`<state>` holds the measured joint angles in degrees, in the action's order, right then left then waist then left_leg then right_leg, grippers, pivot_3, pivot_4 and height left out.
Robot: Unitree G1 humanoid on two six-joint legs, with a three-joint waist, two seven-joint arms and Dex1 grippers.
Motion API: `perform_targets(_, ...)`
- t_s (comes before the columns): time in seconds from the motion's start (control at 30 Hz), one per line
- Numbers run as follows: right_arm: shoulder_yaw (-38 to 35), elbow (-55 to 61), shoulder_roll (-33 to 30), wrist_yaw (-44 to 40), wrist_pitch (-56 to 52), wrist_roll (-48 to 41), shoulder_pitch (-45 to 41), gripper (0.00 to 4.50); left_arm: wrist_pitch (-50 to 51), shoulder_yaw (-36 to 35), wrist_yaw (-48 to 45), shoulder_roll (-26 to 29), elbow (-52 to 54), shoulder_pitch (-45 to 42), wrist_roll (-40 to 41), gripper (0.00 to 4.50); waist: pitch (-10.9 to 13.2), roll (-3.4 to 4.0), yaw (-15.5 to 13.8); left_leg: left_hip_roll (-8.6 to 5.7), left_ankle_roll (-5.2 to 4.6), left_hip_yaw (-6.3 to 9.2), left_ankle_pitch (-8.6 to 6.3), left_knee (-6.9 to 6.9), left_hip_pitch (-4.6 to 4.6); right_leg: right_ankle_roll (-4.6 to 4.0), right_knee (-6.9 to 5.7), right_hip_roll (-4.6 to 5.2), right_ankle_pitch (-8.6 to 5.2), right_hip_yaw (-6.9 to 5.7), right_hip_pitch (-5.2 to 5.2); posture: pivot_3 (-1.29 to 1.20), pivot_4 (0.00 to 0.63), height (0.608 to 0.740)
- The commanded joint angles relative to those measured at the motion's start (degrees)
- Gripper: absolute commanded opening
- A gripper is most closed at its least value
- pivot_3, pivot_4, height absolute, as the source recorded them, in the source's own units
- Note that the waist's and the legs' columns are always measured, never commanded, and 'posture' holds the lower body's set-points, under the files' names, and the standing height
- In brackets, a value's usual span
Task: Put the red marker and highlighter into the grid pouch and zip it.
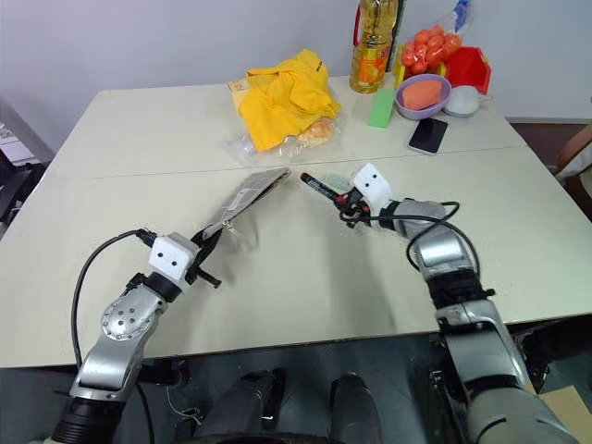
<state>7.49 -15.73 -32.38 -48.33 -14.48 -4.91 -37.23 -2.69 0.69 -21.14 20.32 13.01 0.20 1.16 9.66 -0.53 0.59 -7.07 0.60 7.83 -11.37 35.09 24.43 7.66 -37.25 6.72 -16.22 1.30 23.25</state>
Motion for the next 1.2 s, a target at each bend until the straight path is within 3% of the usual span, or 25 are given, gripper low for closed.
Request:
perform_targets(0.03,-2.35,11.41,-3.38,-4.51,1.13,-3.15,2.22,0.34,-0.65,-0.94,-1.59,0.52,0.75,-0.68,1.98,0.0,0.0,0.0,0.07,0.01,0.0,0.0,0.0,0.0,-0.01,0.0,-0.01,0.0,0.0,-0.01,-0.01,0.0,0.15,0.74)
perform_targets(0.23,-1.62,17.23,-4.93,-5.46,-0.6,-2.82,3.82,0.34,-0.3,-0.3,-4.49,0.78,1.1,-1.61,3.93,0.0,0.0,0.0,0.05,0.03,0.0,0.01,0.0,0.01,-0.02,0.0,-0.02,0.0,0.0,-0.01,-0.02,0.0,0.15,0.74)
perform_targets(0.77,2.53,11.57,-4.4,-6.2,5.05,2.71,1.81,0.34,0.42,0.37,-5.77,0.15,3.84,-0.07,4.64,0.0,0.0,0.0,0.01,0.02,0.0,0.0,0.01,0.03,-0.02,0.0,-0.01,0.01,0.0,-0.01,-0.03,0.0,0.15,0.74)
perform_targets(0.97,5.93,9.99,-7.33,-7.23,14.71,9.46,-0.57,0.34,-0.04,1.98,-9.64,2.19,5.39,0.71,4.47,0.0,0.0,0.0,0.04,0.02,0.01,0.0,0.01,0.02,-0.02,0.0,-0.01,0.0,0.0,-0.01,-0.02,0.0,0.15,0.74)
perform_targets(1.2,8.66,11.04,-7.99,-10.72,22.68,11.53,-3.13,0.34,-0.91,3.19,-14.9,5.35,5.95,-0.93,5.19,0.0,0.0,0.0,0.0,0.02,0.01,0.01,0.01,0.03,-0.02,-0.01,-0.01,0.0,0.0,-0.02,-0.04,0.0,0.15,0.74)
